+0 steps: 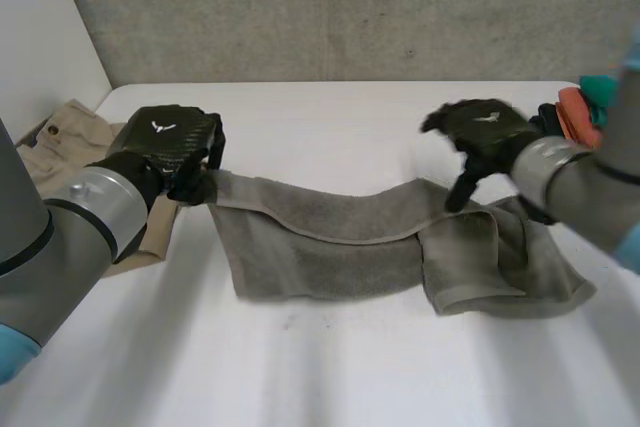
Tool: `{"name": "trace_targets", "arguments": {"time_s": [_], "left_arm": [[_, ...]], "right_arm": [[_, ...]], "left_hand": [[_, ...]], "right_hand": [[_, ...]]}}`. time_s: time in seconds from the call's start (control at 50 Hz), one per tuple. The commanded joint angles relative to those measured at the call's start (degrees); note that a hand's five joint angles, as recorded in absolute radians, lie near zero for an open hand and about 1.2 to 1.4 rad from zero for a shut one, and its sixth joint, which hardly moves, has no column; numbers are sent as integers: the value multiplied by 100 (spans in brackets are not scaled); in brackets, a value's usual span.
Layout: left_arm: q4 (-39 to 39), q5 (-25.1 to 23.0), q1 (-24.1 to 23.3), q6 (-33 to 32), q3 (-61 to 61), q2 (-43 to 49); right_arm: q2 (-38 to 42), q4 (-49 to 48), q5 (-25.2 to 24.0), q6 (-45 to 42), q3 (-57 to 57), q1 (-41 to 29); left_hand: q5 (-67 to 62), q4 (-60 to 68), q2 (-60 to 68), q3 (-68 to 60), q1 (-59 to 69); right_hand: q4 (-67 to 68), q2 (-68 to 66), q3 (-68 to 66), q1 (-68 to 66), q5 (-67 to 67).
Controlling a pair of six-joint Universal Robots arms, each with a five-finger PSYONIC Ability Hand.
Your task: Fold the laundry.
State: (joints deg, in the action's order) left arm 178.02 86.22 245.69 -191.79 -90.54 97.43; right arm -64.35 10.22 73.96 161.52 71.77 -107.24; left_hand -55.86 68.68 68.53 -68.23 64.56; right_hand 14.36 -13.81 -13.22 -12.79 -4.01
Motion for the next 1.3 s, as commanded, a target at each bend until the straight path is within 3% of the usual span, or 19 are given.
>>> {"name": "trace_targets", "arguments": {"time_s": [0.02,0.18,0.36,0.52,0.62,0.66,0.86,1.0,1.1,1.18,1.3], "left_arm": [[5,-9,84,10,10,-5],[-4,-9,119,1,10,-40],[-4,-9,146,-8,10,-67],[-4,-9,146,-8,-7,-58],[5,-9,172,-16,10,-14],[40,-9,172,-16,36,47],[576,62,181,-43,721,776],[1278,378,181,-227,2004,1479],[2287,580,93,-701,3101,1814],[3087,677,6,-834,3315,1762],[3301,703,-197,-834,2850,1419]], "right_arm": [[-886,-64,-75,1584,1268,915],[-386,-257,-49,1584,1533,1100],[975,-398,-23,1681,647,1074],[1531,-416,-22,1707,92,1074],[1689,-416,-31,1707,-101,1030],[1707,-442,-40,1707,-215,986],[1619,-530,-31,1505,-1085,916],[1724,-820,135,294,-2245,714],[1725,-2116,653,-1129,-3159,521],[1436,-3286,655,-1290,-3301,450],[951,-3220,268,-1228,-2976,415]], "left_hand": [[-1414,1132,1147,-1177,1544],[-1414,1132,1147,-1177,1544],[-1414,1132,1147,-1177,1544],[-1414,1132,1147,-1177,1544],[-1414,1132,1147,-1177,1544],[-1414,1132,1147,-1177,1544],[-1414,1132,1147,-1177,1544],[-1414,1132,1147,-1177,1544],[-1414,1132,1147,-1177,1544],[-1414,1132,1147,-1177,1544],[-1414,1132,1147,-1177,1544]], "right_hand": [[-41,-14,-73,-117,6],[144,-198,-258,-301,-178],[1623,-1678,-1737,-1780,-1658],[2549,-2603,-2663,-2706,-2583],[4546,-4601,-4660,-4703,-4581],[6552,-6607,-6666,-6709,-6587],[6564,-6619,-6678,-6721,-6599],[6564,-6619,-6678,-6721,-6599],[6564,-6619,-6678,-6721,-6599],[6564,-6619,-6678,-6721,-6599],[6564,-6619,-6678,-6721,-6599]]}}
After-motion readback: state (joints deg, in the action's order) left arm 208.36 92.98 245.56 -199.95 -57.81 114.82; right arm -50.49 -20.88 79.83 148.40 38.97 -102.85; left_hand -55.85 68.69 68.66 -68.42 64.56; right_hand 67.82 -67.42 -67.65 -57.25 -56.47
